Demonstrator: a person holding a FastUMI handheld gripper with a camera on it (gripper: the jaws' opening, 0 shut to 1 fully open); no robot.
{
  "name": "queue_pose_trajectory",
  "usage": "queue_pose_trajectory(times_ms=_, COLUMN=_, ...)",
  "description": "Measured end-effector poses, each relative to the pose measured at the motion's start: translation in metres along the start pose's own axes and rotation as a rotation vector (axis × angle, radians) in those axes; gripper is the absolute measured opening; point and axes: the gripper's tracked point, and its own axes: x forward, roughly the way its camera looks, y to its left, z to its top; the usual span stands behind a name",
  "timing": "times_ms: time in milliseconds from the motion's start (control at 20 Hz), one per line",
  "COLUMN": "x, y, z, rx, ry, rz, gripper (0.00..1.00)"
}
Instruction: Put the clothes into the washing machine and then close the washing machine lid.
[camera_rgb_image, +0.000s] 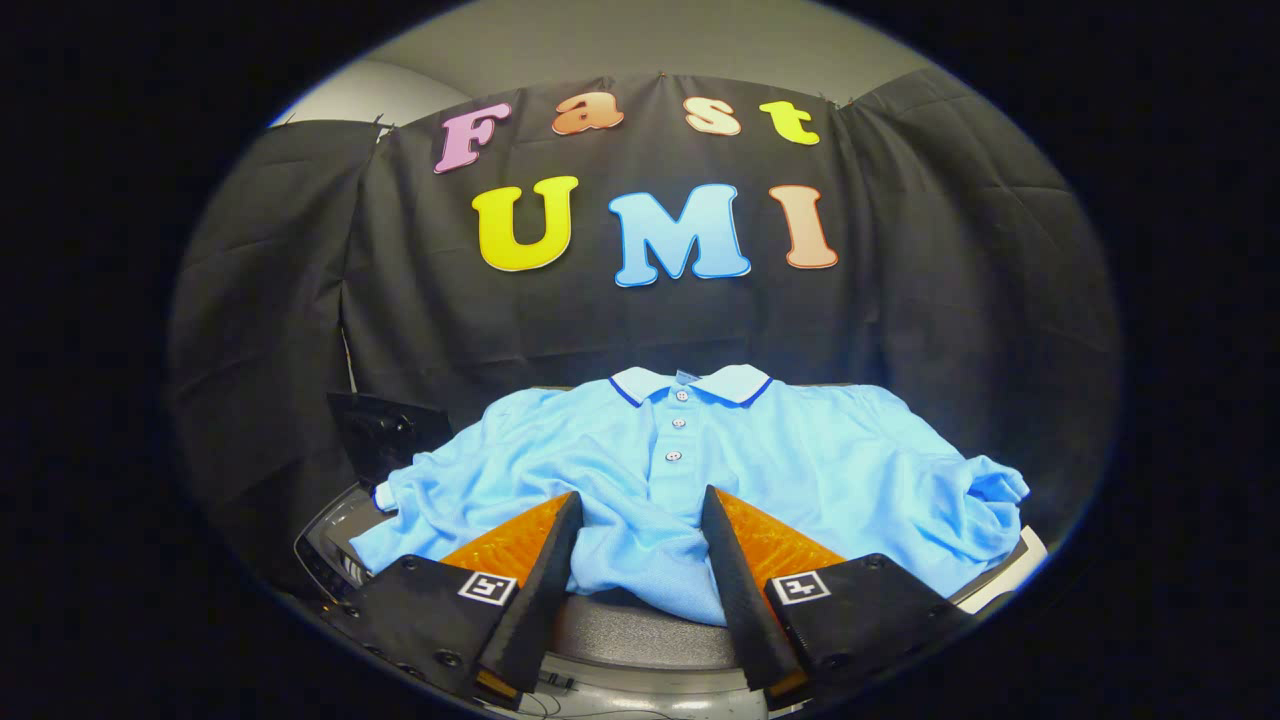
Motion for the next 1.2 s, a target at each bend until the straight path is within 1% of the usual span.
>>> queue_pose_trajectory(times_ms=50, x=0.002, y=0.000, z=-0.002, rx=0.005, ry=0.028, rz=-0.005, gripper=0.78)
queue_pose_trajectory(times_ms=150, x=0.000, y=-0.006, z=0.000, rx=0.013, ry=0.027, rz=-0.031, gripper=0.78)
queue_pose_trajectory(times_ms=200, x=-0.001, y=-0.005, z=0.002, rx=0.041, ry=0.017, rz=-0.039, gripper=0.12)
queue_pose_trajectory(times_ms=350, x=0.004, y=-0.003, z=0.003, rx=0.074, ry=0.026, rz=-0.036, gripper=0.11)
queue_pose_trajectory(times_ms=400, x=-0.001, y=-0.002, z=0.005, rx=0.070, ry=0.031, rz=-0.035, gripper=0.02)
queue_pose_trajectory(times_ms=550, x=-0.003, y=-0.003, z=0.009, rx=0.081, ry=0.023, rz=-0.027, gripper=0.02)
queue_pose_trajectory(times_ms=800, x=-0.018, y=0.001, z=0.066, rx=0.083, ry=-0.119, rz=0.004, gripper=0.01)
queue_pose_trajectory(times_ms=1000, x=-0.018, y=0.003, z=0.106, rx=0.084, ry=-0.166, rz=0.033, gripper=0.01)
queue_pose_trajectory(times_ms=1200, x=-0.025, y=0.017, z=0.155, rx=0.067, ry=-0.233, rz=0.085, gripper=0.01)
